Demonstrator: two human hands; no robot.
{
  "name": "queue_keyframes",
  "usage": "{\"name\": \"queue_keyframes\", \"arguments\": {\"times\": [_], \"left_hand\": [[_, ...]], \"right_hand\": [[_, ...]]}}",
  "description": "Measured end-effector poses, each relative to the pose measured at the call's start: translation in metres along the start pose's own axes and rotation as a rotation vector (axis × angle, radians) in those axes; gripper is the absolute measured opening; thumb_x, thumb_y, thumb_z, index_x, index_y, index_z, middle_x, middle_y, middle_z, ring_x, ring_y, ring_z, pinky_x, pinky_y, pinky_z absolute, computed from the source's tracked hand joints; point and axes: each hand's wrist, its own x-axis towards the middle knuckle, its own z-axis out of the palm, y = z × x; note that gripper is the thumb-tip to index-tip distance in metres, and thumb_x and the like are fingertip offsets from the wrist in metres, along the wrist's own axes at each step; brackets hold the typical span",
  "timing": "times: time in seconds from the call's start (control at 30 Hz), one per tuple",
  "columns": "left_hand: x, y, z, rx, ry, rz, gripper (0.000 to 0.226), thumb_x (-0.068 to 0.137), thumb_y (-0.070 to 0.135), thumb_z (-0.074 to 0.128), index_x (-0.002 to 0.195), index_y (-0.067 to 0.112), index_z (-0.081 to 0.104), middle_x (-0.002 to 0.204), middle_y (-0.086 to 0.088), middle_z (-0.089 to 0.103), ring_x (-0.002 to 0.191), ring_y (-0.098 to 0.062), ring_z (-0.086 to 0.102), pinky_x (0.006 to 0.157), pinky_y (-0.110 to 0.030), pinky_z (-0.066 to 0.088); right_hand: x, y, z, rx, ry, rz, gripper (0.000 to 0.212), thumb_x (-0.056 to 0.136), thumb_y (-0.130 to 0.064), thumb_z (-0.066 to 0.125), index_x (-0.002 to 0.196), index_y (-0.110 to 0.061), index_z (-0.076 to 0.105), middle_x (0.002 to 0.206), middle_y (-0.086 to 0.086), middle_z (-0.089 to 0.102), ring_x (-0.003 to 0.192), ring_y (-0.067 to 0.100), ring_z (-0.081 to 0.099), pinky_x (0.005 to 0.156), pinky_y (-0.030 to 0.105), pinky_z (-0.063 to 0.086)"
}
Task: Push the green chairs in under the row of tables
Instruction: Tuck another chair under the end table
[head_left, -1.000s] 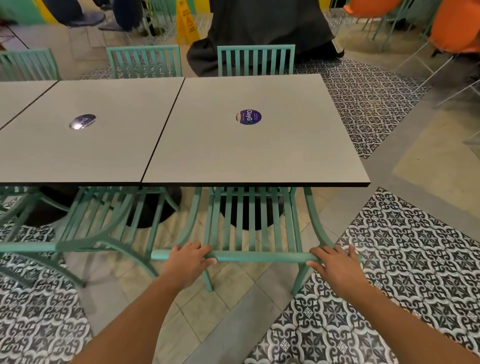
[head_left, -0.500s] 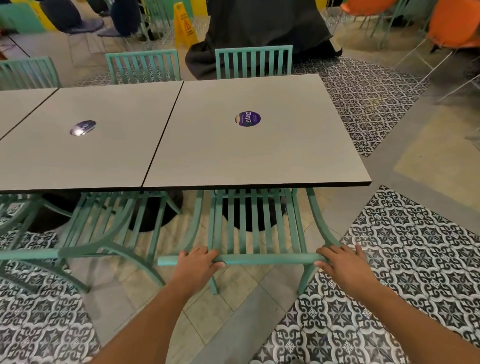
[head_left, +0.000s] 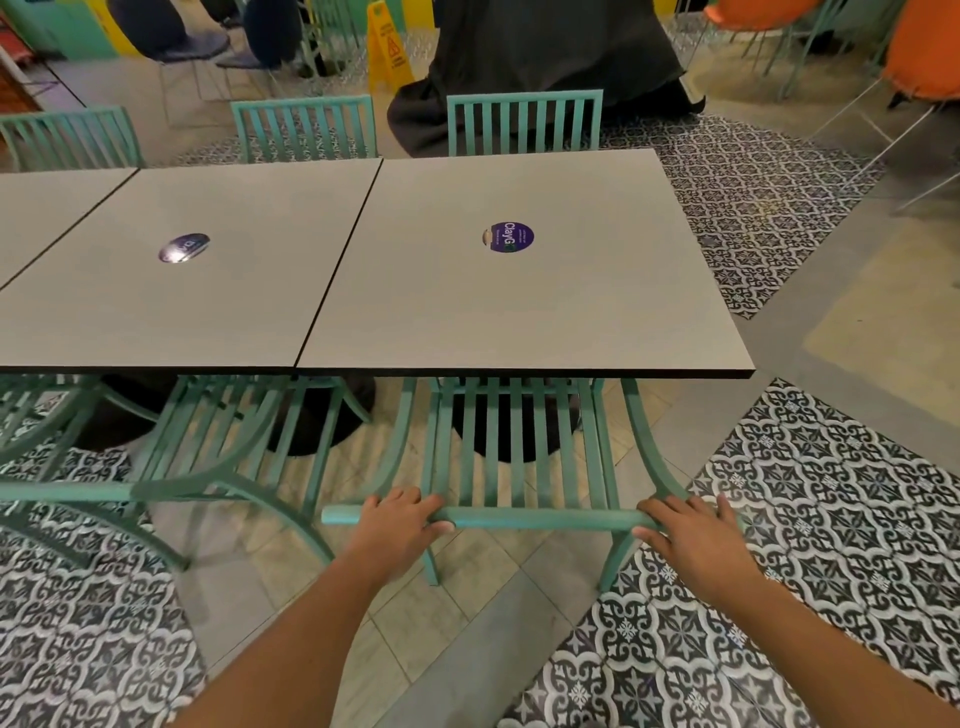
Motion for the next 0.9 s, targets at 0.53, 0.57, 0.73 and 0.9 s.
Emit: {"name": "queue_keyframes", "arguments": {"times": [0.53, 0.57, 0.73, 0.9], "left_hand": [[-0.029, 0.012, 0.009, -0.391, 0.406, -0.257, 0.039, 0.094, 0.045, 0.05, 0.125, 0.023, 0.058, 0.117, 0.003, 0.053, 0.109, -0.017, 0.049, 0.1, -0.038, 0.04], [-0.038, 0.012, 0.011, -0.504, 0.479, -0.354, 0.038, 0.093, 0.04, 0.054, 0.125, 0.019, 0.058, 0.117, 0.001, 0.053, 0.108, -0.018, 0.05, 0.097, -0.039, 0.042], [-0.07, -0.002, 0.009, -1.498, 0.405, -0.876, 0.03, 0.094, 0.031, 0.05, 0.121, 0.017, 0.053, 0.116, -0.008, 0.056, 0.106, -0.027, 0.058, 0.095, -0.045, 0.048], [-0.062, -0.005, -0.009, -1.885, 0.203, -0.859, 0.021, 0.099, 0.022, 0.047, 0.118, 0.016, 0.052, 0.12, -0.008, 0.058, 0.109, -0.024, 0.059, 0.093, -0.046, 0.049]], "right_hand": [[-0.025, -0.021, 0.032, 0.354, 0.371, 0.182, 0.046, 0.091, -0.041, 0.051, 0.129, -0.015, 0.056, 0.135, 0.014, 0.05, 0.131, 0.034, 0.039, 0.107, 0.054, 0.034], [-0.03, -0.023, 0.035, 0.448, 0.387, 0.228, 0.047, 0.09, -0.038, 0.054, 0.13, -0.013, 0.055, 0.139, 0.016, 0.046, 0.132, 0.035, 0.037, 0.106, 0.054, 0.036], [-0.039, -0.051, 0.03, 1.561, 0.364, 0.765, 0.05, 0.095, -0.036, 0.052, 0.141, -0.025, 0.036, 0.135, 0.016, 0.043, 0.124, 0.04, 0.046, 0.099, 0.057, 0.042], [-0.02, -0.078, 0.018, 2.237, 0.116, 0.729, 0.023, 0.099, -0.026, 0.043, 0.114, -0.01, 0.053, 0.141, 0.018, 0.043, 0.104, 0.028, 0.056, 0.089, 0.045, 0.047]]}}
